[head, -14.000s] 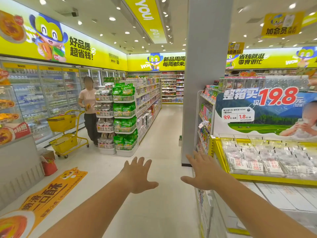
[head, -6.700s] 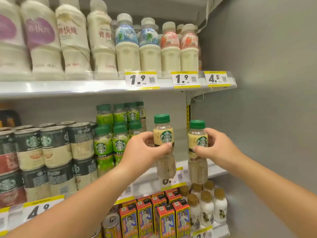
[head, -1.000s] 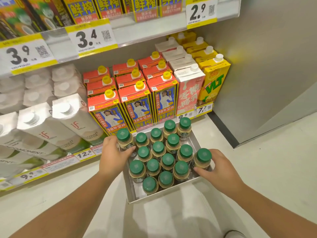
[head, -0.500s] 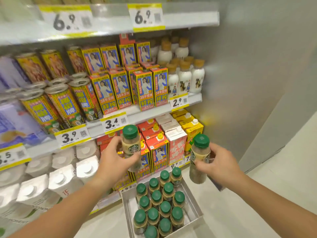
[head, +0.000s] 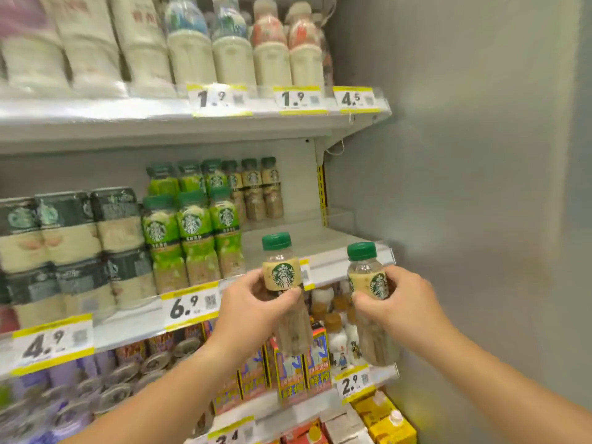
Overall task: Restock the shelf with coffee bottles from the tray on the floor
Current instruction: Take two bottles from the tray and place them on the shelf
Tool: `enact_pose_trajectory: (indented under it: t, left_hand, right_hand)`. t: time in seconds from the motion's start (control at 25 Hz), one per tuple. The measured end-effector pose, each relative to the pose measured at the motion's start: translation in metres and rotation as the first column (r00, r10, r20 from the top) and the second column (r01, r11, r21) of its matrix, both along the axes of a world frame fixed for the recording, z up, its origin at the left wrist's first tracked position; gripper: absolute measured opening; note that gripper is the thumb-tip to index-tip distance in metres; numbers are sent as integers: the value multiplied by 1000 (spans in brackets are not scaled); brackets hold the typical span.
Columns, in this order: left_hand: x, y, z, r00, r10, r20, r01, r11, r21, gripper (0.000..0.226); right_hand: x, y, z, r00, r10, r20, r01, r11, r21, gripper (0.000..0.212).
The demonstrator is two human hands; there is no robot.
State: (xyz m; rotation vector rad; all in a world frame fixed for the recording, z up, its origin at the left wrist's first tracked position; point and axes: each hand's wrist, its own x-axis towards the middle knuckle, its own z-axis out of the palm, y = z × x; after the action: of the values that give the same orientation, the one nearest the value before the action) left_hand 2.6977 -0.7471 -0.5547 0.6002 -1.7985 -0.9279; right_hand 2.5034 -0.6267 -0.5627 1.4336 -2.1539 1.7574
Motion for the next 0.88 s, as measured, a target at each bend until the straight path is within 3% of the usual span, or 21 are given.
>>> enact_pose_trajectory:
  t: [0.36, 0.64, 0.88]
  left_hand:
    - [-93, -58, 129, 978, 209, -29, -210, 977, -40, 20]
    - [-135, -127, 160, 955, 289, 63, -288, 957, -27, 14]
    - [-163, -177, 155, 966, 258, 25, -258, 966, 11, 18]
  right_hand:
    - [-83, -90, 120, 996, 76, -36, -78, 995, -58, 23]
    - [-134, -177, 156, 995, 89, 55, -85, 994, -62, 25]
    - [-145, -250, 162, 995, 98, 34, -95, 992, -78, 22]
